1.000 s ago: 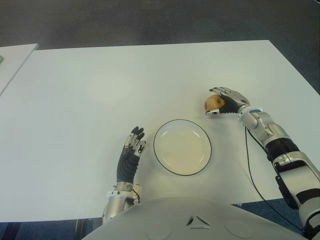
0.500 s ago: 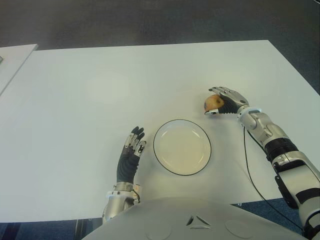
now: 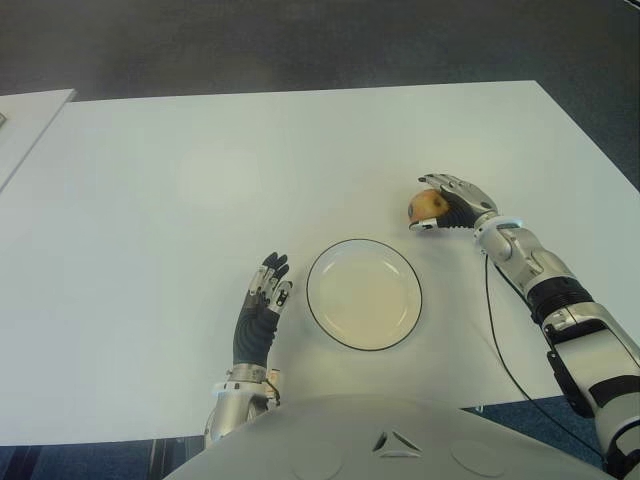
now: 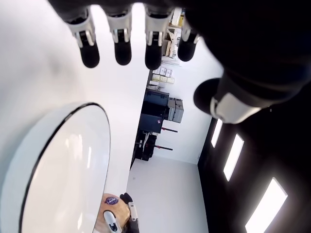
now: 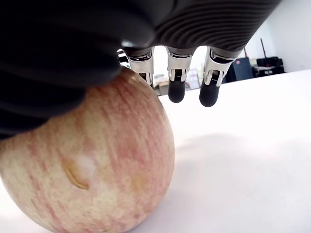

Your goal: Put the apples into the plate.

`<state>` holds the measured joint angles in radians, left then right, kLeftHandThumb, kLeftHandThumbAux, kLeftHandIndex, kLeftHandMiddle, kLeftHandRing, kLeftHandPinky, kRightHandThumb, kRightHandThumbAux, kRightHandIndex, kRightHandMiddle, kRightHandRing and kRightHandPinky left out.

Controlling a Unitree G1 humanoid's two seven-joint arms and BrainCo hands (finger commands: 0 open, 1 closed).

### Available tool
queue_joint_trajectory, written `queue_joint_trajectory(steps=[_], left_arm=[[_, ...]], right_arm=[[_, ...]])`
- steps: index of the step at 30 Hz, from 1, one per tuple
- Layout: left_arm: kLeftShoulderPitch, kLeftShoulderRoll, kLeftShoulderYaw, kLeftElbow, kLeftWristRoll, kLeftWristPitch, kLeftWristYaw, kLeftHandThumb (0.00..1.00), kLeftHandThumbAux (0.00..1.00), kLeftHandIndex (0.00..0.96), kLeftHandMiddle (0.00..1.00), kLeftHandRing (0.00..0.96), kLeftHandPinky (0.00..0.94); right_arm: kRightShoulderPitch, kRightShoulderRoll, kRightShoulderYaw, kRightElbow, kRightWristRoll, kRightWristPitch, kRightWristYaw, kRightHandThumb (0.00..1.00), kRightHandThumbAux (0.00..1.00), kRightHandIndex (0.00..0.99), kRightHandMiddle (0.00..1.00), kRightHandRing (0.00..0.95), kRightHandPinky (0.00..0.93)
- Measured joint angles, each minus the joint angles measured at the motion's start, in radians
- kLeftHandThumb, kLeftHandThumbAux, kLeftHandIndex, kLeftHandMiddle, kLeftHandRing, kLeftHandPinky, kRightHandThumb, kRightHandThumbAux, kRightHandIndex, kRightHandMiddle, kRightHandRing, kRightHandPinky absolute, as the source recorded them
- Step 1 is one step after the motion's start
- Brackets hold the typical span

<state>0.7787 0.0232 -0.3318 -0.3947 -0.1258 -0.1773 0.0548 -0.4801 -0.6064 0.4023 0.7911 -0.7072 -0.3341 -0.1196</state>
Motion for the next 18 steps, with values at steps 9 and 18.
queue_joint_trajectory(steps=[9, 18], left_arm=[[0.0, 0.0, 0.0, 0.0, 0.001, -0.004, 0.0, 0.258, 0.541, 0.104, 0.11, 0.09, 0.131], [0.0, 0.0, -0.001, 0.0, -0.003, -0.008, 0.0, 0.258, 0.543, 0.093, 0.106, 0.086, 0.12]], right_arm=[[-0.017, 0.012, 0.027, 0.055, -0.008, -0.023, -0.09, 0.306, 0.543, 0.389, 0.492, 0.503, 0.501], [-0.02, 0.031, 0.041, 0.104, -0.013, -0.072, -0.215, 0.378, 0.663, 0.617, 0.728, 0.725, 0.693]])
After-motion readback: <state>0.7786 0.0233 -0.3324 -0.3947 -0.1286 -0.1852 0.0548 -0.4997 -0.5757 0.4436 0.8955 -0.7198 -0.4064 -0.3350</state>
